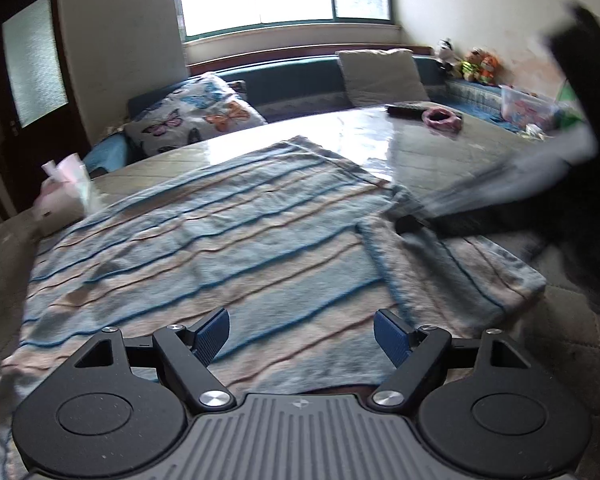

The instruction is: Fold clothes

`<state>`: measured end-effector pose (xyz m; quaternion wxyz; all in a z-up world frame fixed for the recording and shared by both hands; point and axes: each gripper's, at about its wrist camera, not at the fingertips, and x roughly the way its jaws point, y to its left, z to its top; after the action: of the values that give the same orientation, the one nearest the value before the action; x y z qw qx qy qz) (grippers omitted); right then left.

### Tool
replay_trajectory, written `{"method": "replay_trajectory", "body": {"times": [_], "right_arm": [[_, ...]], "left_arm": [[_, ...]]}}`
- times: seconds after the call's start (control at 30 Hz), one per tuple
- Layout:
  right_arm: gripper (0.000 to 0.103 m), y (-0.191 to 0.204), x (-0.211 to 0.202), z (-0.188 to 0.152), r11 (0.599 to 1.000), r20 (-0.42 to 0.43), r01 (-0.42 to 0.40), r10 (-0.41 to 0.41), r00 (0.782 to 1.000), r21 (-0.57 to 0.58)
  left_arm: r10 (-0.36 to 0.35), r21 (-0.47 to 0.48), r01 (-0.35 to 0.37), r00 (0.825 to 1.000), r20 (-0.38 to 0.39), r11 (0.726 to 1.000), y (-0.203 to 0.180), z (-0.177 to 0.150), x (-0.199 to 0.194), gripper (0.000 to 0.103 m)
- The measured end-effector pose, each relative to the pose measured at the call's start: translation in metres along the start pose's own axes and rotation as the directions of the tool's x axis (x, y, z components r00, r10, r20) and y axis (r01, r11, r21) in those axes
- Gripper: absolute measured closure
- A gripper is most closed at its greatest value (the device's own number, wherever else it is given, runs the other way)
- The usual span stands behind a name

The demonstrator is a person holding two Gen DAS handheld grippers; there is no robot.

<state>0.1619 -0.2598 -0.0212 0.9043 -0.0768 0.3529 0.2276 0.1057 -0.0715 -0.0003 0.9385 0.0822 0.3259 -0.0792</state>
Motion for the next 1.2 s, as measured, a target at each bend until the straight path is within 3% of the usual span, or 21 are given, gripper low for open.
{"method": "replay_trajectory", "body": {"times": [0.23,0.47,0.63,0.83,1.03,1.2], "right_arm": [[0.093,0.030,-0.034,-0.033,0.996,-0.031,-0.061,0.059,0.998,-0.067],[0.092,0.060,-0.057,-0.056,0.986,-0.030,-0.068,0.064,0.997,-0.152],[0.092,0.067,-0.063,-0.051,0.982,-0.016,-0.065,0.063,0.998,-0.178],[0.091,0.089,-0.064,-0.036,0.967,-0.005,-0.118,0.120,0.993,-0.225],[0.090,0.125,-0.055,-0.023,0.938,-0.015,-0.185,0.189,0.982,-0.293],[0.090,0.161,-0.046,-0.012,0.899,-0.032,-0.266,0.272,0.962,-0.349]], "left_arm": [[0.092,-0.089,-0.091,0.996,0.004,0.992,0.038,-0.013,-0.025,0.021],[0.209,-0.190,-0.209,0.978,-0.019,0.959,0.083,-0.037,-0.057,0.023],[0.314,-0.276,-0.314,0.948,-0.045,0.908,0.122,-0.063,-0.089,0.023],[0.400,-0.406,-0.415,0.908,-0.125,0.814,0.170,-0.100,-0.120,0.025],[0.371,-0.471,-0.395,0.917,-0.146,0.789,0.192,-0.115,-0.125,0.031],[0.342,-0.519,-0.372,0.926,-0.157,0.769,0.209,-0.126,-0.127,0.046]]}}
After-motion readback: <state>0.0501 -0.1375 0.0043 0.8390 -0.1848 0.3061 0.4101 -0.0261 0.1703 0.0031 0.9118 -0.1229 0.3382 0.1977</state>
